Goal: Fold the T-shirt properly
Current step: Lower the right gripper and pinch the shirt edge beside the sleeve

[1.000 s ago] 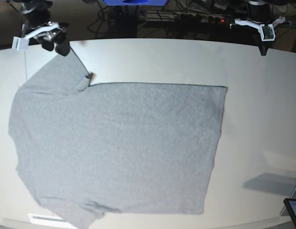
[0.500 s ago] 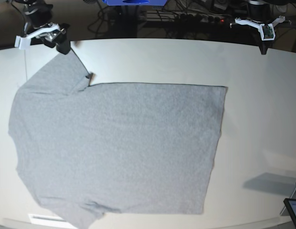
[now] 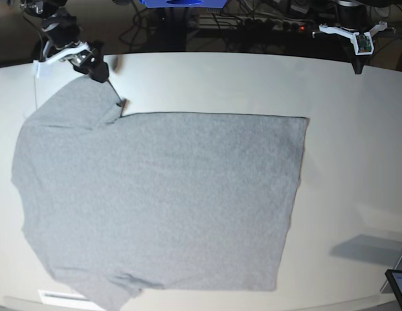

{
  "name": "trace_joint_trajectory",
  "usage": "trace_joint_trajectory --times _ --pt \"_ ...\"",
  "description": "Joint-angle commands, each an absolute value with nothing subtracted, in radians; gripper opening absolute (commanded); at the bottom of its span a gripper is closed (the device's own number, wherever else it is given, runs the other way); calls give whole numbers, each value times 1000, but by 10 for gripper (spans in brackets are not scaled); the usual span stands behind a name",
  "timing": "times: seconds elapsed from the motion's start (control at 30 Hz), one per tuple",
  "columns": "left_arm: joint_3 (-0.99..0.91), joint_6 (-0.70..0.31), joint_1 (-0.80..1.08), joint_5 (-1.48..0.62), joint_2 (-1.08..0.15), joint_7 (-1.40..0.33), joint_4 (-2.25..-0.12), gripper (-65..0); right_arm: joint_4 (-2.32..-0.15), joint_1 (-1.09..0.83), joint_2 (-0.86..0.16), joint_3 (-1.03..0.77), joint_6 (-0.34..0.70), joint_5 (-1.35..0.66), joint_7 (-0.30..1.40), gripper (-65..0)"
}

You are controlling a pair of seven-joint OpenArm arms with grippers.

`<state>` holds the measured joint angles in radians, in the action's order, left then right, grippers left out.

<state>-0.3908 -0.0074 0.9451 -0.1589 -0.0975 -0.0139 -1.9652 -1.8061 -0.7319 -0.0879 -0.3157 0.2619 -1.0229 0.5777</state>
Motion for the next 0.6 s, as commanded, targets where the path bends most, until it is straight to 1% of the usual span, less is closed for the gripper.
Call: trace_joint_trajectory --times 0.0,0.1,0.17,0.33,0.5,0.57 --pt "-398 4 960 -162 -104 10 -1979 -650 -1807 -746 -93 -315 243 -1007 599 -212" --pt "-398 4 960 -162 -102 10 -1980 -650 -1807 -733 -93 -315 243 -1007 599 -212" --pt "-398 4 960 -162 -102 10 -1980 -650 -1807 -725 -93 -315 243 -1007 599 -226" --pt "-398 4 960 -162 -102 10 -1980 -650 -1801 -705 -97 -315 243 -1007 599 -305" --pt "-398 4 960 -162 -102 10 -1980 -650 -1801 -697 -99 -315 243 -1007 599 -354" --pt "-398 4 960 -162 -102 10 -1980 -650 -1801 -697 -99 -315 243 -1007 599 -405"
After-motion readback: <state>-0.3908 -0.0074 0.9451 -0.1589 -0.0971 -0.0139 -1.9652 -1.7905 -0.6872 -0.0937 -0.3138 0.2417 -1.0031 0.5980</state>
